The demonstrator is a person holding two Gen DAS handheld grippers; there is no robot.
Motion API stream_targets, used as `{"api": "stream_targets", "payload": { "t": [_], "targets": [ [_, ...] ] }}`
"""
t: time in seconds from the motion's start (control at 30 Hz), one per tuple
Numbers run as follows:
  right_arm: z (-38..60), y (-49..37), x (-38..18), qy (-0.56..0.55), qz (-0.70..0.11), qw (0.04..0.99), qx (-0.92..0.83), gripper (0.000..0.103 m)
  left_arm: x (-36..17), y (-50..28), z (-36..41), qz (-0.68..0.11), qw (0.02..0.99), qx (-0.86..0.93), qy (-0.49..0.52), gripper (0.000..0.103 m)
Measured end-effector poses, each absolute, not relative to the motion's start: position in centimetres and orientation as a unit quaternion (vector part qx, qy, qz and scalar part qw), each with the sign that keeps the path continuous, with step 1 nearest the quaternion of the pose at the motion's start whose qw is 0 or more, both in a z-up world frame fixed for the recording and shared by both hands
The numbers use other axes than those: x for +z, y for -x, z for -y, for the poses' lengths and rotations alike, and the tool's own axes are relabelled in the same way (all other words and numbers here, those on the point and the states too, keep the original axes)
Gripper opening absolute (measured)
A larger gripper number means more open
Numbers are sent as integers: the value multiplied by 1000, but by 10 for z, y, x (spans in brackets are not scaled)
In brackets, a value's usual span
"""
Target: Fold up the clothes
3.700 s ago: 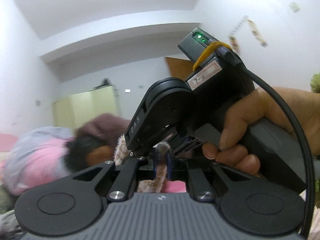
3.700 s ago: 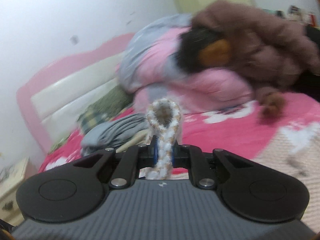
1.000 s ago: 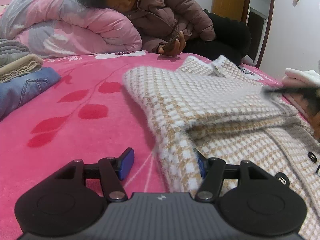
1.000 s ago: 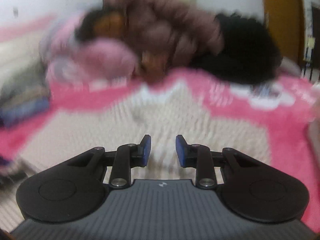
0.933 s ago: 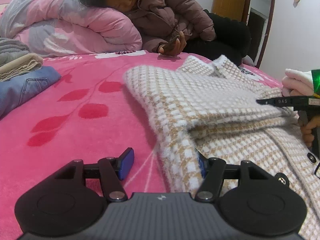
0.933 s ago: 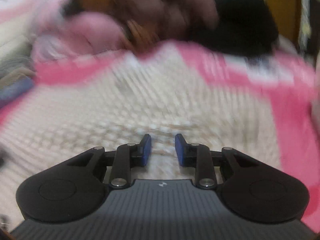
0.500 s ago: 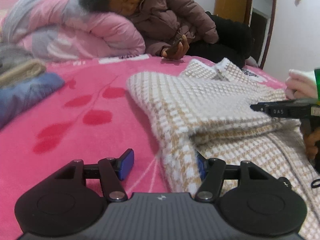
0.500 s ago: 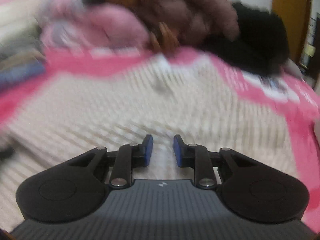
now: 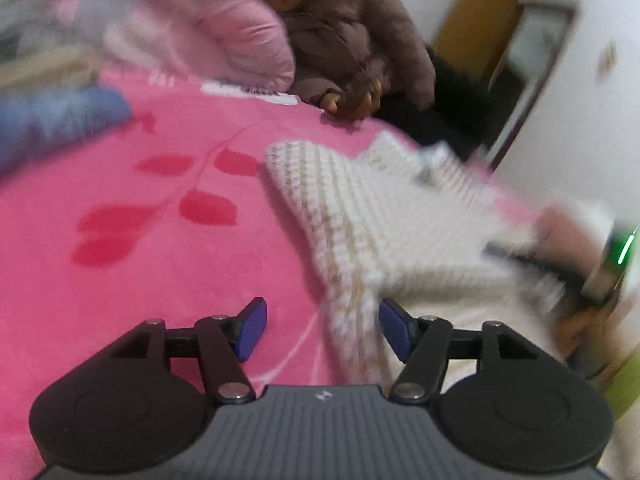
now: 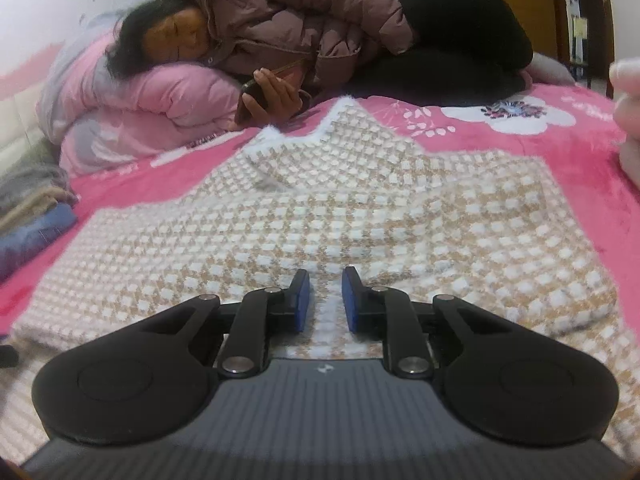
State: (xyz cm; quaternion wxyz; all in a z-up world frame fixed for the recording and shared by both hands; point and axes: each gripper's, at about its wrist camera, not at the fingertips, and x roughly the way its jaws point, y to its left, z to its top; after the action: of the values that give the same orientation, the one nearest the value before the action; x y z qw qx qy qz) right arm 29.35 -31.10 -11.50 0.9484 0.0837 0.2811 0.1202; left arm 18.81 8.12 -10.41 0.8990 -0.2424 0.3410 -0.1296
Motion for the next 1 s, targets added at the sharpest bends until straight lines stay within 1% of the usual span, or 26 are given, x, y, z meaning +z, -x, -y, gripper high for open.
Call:
{"api": "stream_targets", "payload": {
  "t": [0.07, 0.13, 0.2, 0.27, 0.33, 0.4, 0.43, 0.47, 0.57, 0.6, 0.67, 0.7, 0.77, 0.8, 0.87, 0.93, 1.0],
  "targets": [
    [317, -295, -117, -105, -279, 946, 129, 16, -111, -215, -103, -349, 868, -132, 327, 66],
    [322, -296, -119, -122, -278, 943, 135, 16, -125, -254, -114, -374, 831, -143, 387, 65],
    [325, -296, -121, -133, -275, 942, 139, 16, -132, -292, -114, -395, 813, -150, 401, 59],
    [327, -296, -121, -142, -274, 940, 143, 16, -131, -321, -109, -399, 816, -153, 389, 56],
    [329, -296, -122, -150, -273, 939, 146, 16, -132, -343, -100, -399, 824, -151, 372, 46],
    [330, -296, -122, -155, -271, 938, 148, 16, -132, -356, -92, -397, 831, -142, 364, 21],
    [331, -296, -122, -157, -271, 938, 148, 16, -129, -359, -88, -394, 836, -137, 357, 18],
    [332, -296, -122, -158, -270, 938, 149, 16, -120, -355, -84, -372, 852, -141, 340, 15],
    [333, -295, -122, -163, -269, 937, 150, 16, -94, -336, -71, -291, 907, -154, 264, 15],
    [333, -295, -122, -164, -269, 937, 150, 16, -94, -334, -66, -281, 917, -151, 241, 15],
    [334, -295, -123, -166, -268, 937, 151, 16, -111, -341, -60, -303, 921, -136, 203, 15],
    [334, -295, -123, -166, -268, 937, 152, 16, -120, -342, -64, -309, 918, -136, 210, 20],
    [335, -295, -124, -168, -268, 936, 154, 16, -136, -344, -74, -318, 908, -139, 236, 24],
    [335, -295, -124, -168, -268, 936, 154, 16, -134, -343, -80, -317, 905, -136, 248, 34],
    [336, -295, -124, -171, -267, 936, 155, 16, -119, -335, -86, -303, 917, -93, 242, 44],
    [336, -295, -124, -173, -268, 935, 155, 16, -101, -322, -88, -277, 934, -62, 216, 44],
    [335, -295, -124, -172, -268, 935, 155, 16, -82, -304, -74, -257, 949, -78, 166, 43]
  ]
}}
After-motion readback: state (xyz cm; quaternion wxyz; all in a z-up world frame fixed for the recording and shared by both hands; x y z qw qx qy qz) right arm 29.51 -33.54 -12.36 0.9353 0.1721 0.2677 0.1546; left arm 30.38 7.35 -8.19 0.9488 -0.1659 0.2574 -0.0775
